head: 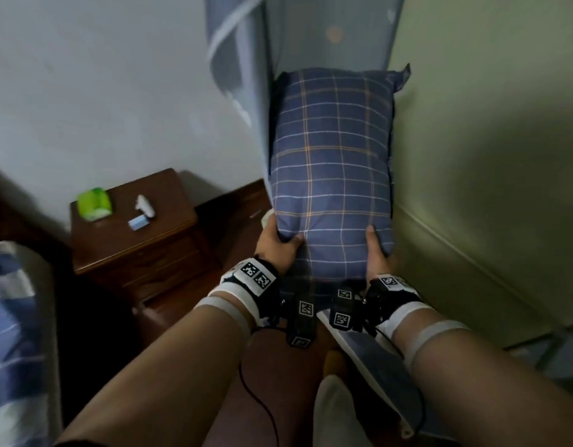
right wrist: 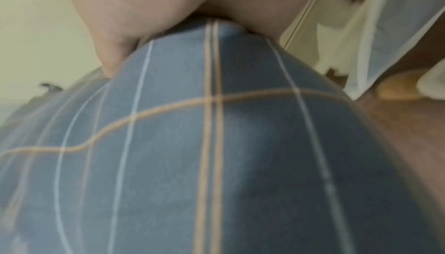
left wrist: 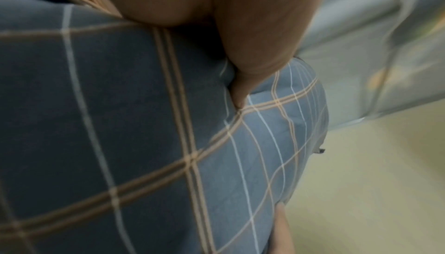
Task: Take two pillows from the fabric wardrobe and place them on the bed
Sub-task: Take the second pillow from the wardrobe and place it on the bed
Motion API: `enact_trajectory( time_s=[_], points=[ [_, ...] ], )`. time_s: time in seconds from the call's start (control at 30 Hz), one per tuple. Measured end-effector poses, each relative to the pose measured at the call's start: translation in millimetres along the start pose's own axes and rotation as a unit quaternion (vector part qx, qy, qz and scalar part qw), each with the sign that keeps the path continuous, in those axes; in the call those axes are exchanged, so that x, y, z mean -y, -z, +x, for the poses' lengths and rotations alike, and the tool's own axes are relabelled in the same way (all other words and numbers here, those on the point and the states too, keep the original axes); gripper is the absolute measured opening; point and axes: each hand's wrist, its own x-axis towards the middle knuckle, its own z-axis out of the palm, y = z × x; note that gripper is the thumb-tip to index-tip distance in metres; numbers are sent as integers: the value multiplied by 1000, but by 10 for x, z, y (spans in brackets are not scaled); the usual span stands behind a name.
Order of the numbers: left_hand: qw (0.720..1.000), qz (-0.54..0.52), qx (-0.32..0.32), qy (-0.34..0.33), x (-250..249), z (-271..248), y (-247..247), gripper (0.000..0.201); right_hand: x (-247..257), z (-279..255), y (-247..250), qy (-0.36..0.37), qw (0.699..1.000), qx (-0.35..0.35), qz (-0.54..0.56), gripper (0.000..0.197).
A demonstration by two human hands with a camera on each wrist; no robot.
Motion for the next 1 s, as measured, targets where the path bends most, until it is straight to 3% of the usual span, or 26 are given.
enact_trajectory(
  time_s=[0.1,0.23,0.37,0.47,0.6,0.7,0.87,1.0],
  points=[
    [999,-3,-32,-39,-73,-532,540,52,65,-749,-2,31,998,36,29,81],
    [994,9,-74,-76,-325,-1172,1115,48,98,-1543,-87,29,995,84,43,113],
    [987,20,-125,-100,-599,-1788,1629,45,269,-2133,-167,41,982,174,56,122],
    [972,31,-208,-103,-756,-2307,1968,48,421,-2528,-249,60,966,245,56,119],
    [936,14,-331,-117,-854,-3033,2309,51,672,-3057,-300,93,925,365,38,107],
    [902,8,-419,-107,-843,-3636,2414,53,773,-3474,-175,125,878,460,42,86],
    [839,-27,-541,-56,-610,-4866,2184,52,562,-4140,264,93,808,582,-1,100],
    [803,-36,-595,-18,-428,-5814,1952,47,237,-4664,665,78,767,636,-43,77]
  ],
)
